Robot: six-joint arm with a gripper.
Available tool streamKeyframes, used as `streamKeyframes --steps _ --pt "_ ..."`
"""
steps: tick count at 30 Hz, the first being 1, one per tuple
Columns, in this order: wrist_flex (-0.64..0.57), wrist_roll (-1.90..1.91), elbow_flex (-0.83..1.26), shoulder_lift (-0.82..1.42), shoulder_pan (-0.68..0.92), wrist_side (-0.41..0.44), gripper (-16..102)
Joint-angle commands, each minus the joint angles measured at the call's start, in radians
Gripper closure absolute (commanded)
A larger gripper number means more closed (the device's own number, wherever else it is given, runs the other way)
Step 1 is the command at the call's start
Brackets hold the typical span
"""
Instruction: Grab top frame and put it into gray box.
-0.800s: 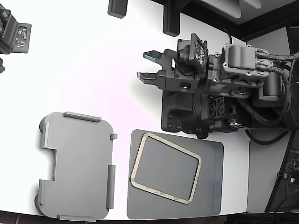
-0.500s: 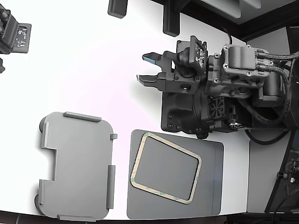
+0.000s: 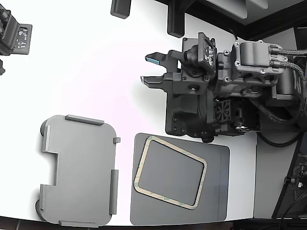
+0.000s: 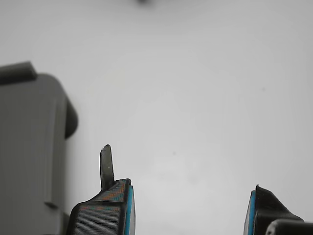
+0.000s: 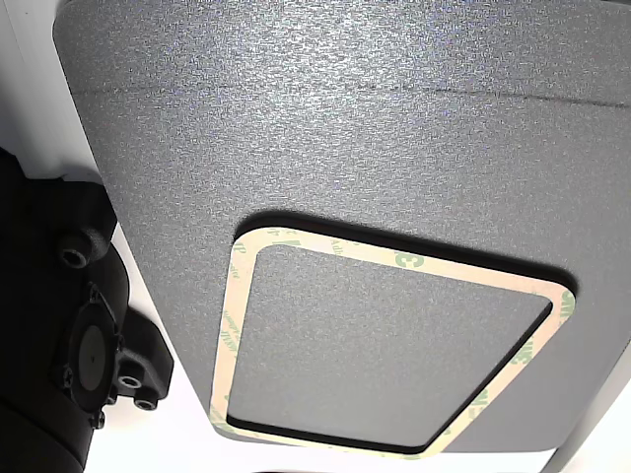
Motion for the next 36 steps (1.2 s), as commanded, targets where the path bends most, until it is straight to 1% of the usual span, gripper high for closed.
streamKeyframes --steps 1,3,4,6,8,10,13,14,16,17,18,21,23,27,36 --pt "0.051 -0.078 -0.215 -0.181 0.043 0.023 -14" --pt "0.061 -0.175 -0.267 -0.224 0.101 0.032 -14" --pt "0.064 -0.222 -0.281 -0.235 0.124 0.026 -13" --pt "0.094 -0.344 -0.316 -0.252 0.183 0.015 -9" --pt "0.120 -0.466 -0.342 -0.256 0.235 -0.003 -9" --pt "0.141 -0.551 -0.365 -0.267 0.296 0.006 -7" --pt "0.183 -0.724 -0.407 -0.310 0.351 -0.012 -4" --pt "0.207 -0.779 -0.420 -0.327 0.370 -0.012 -5" --pt "0.261 -0.937 -0.465 -0.373 0.396 -0.049 -12" --pt "0.299 -1.022 -0.497 -0.402 0.408 -0.055 -13" --pt "0.342 -1.117 -0.534 -0.437 0.423 -0.054 -14" --pt "0.482 -1.378 -0.661 -0.549 0.491 -0.012 -14" --pt "0.545 -1.509 -0.718 -0.598 0.526 -0.014 -14" --pt "0.601 -1.552 -0.784 -0.649 0.601 -0.048 -14" --pt "0.623 -1.589 -0.756 -0.698 0.821 -0.094 -13"
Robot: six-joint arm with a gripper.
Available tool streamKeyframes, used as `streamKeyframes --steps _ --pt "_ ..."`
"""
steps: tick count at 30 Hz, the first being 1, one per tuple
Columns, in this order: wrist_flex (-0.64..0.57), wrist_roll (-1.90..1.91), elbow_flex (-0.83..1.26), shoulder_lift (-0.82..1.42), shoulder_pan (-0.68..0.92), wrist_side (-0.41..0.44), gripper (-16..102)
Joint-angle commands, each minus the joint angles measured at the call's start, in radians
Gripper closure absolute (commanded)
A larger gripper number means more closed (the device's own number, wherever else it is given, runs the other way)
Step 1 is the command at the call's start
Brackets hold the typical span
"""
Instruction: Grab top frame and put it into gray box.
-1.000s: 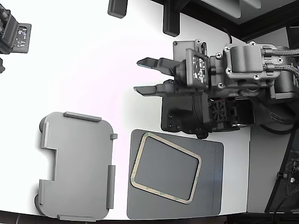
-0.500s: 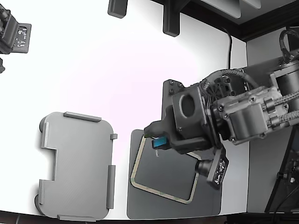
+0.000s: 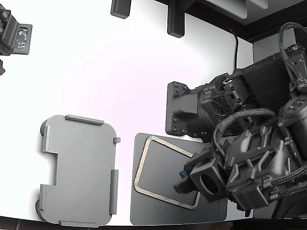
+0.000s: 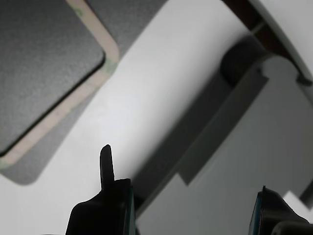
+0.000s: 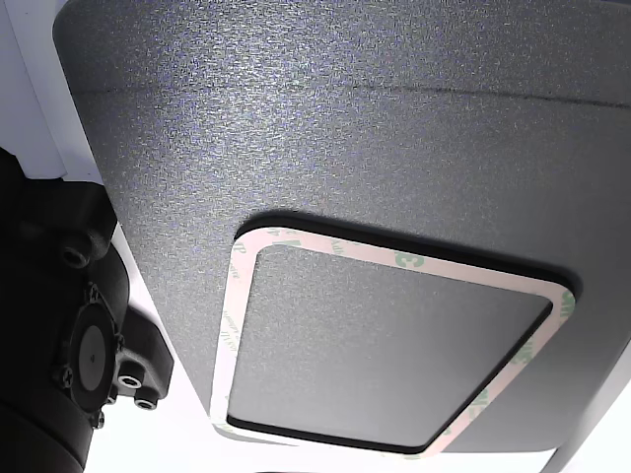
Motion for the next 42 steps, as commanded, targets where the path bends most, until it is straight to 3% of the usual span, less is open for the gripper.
streamKeyframes --steps 1,8,18,25,30,35,42 --pt "0.000 0.003 -0.018 -0.009 0.064 -0.026 -11" --pt "-0.015 0.038 0.006 -0.101 0.284 -0.055 -13" --pt "-0.081 0.126 0.029 -0.275 0.511 0.006 -13" --pt "-0.156 0.137 0.071 -0.359 0.543 0.002 -13" --pt "-0.183 0.140 0.071 -0.394 0.546 0.009 0" --pt "-0.201 0.051 0.083 -0.413 0.545 0.021 -2" --pt "-0.225 0.005 0.100 -0.426 0.535 0.017 5"
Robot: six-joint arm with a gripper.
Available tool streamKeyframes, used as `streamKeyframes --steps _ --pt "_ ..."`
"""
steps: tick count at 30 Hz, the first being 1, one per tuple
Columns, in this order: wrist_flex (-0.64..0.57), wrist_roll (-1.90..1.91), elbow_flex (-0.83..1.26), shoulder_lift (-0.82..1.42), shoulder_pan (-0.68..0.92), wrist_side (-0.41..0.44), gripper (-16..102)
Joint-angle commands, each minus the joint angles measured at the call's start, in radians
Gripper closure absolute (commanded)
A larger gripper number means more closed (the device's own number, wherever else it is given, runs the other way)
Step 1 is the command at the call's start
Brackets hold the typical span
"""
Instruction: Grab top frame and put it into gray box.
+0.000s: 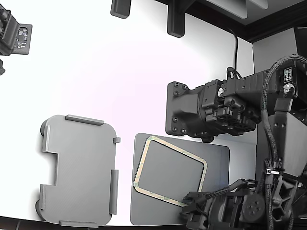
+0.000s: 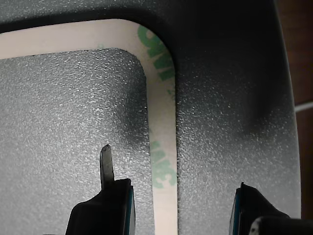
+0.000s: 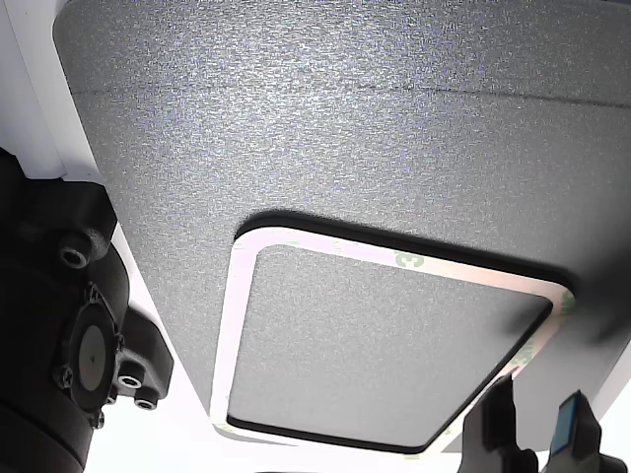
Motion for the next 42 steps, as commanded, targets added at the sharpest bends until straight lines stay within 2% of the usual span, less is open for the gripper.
streamKeyframes --steps 1,12,17,31,42 --pt "-0.009 -0.006 -0.009 0.017 -0.025 -0.008 5" --pt "-0.025 -0.031 0.023 0.026 -0.054 -0.014 5" --pt "-0.034 -0.046 0.035 0.029 -0.054 -0.015 10" --pt "-0.029 -0.078 -0.020 -0.037 -0.063 -0.020 14" --pt "-0.020 -0.074 -0.032 -0.051 -0.063 -0.020 32"
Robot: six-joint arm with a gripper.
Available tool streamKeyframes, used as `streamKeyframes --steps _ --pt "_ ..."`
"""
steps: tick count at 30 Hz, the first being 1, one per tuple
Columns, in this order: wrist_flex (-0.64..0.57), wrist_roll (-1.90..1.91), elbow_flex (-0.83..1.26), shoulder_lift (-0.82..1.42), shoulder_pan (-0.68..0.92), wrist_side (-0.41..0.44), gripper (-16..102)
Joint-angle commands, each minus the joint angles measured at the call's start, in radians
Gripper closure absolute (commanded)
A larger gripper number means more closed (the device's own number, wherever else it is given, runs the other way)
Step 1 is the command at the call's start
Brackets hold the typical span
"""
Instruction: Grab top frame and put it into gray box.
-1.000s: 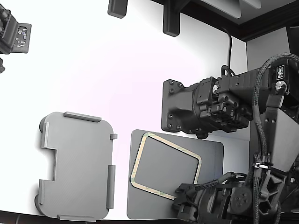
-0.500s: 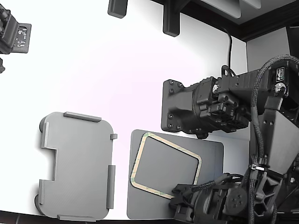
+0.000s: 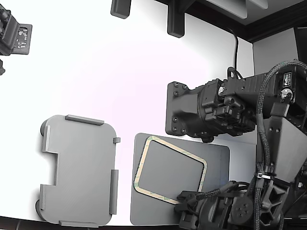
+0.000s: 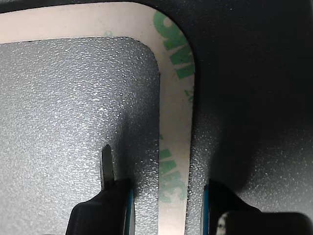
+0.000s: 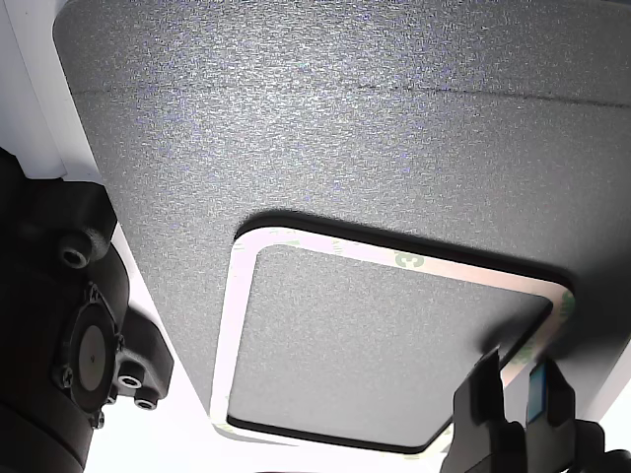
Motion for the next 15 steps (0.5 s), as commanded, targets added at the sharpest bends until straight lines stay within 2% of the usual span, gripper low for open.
streamKeyframes --steps 1,9,12,14,15 --pt "-0.008 0.003 -0.017 0.018 -0.020 -0.003 33" --pt "-0.048 0.005 0.020 0.029 -0.020 -0.005 39" --pt "-0.066 0.005 0.035 0.035 -0.020 -0.005 45" --pt "-0.075 0.005 0.038 0.037 -0.020 -0.005 56" --pt "-0.089 0.009 0.043 0.041 -0.020 -0.005 68"
